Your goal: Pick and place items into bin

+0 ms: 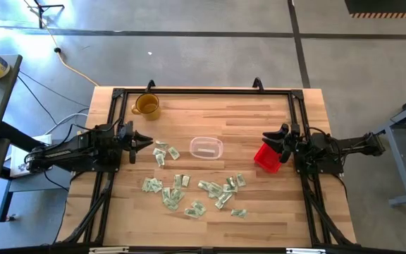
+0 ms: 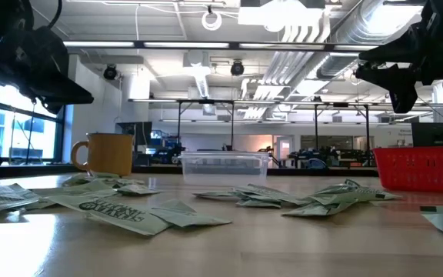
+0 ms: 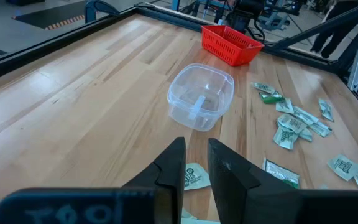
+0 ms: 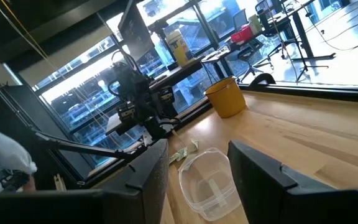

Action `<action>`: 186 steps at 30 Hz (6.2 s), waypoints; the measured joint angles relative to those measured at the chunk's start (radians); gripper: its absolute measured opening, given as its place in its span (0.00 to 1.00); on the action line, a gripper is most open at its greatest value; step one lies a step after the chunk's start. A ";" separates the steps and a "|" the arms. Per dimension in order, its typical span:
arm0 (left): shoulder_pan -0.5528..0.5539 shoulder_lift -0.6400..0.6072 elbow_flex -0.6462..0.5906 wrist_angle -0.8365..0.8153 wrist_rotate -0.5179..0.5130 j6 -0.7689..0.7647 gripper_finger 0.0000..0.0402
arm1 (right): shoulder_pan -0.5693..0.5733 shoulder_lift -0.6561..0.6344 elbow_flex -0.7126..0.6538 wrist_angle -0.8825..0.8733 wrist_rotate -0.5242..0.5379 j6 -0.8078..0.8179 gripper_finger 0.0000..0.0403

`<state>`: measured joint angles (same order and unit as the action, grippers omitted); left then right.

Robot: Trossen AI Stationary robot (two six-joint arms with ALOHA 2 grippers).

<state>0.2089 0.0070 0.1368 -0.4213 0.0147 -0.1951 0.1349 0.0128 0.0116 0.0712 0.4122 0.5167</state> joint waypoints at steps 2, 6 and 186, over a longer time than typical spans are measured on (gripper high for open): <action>0.000 0.000 0.000 0.000 0.000 0.000 0.25 | 0.000 0.000 0.000 0.000 0.000 0.000 0.40; 0.000 0.000 0.000 0.000 0.000 0.000 0.25 | 0.000 0.000 0.000 0.000 0.000 0.000 0.41; 0.000 0.978 0.444 -0.156 -0.050 0.109 0.25 | -0.053 1.546 1.234 -1.179 -0.150 0.241 0.64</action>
<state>0.2089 0.9847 0.5805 -0.5775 -0.0349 -0.0862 0.0818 1.5588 1.2457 -1.1076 0.2618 0.7579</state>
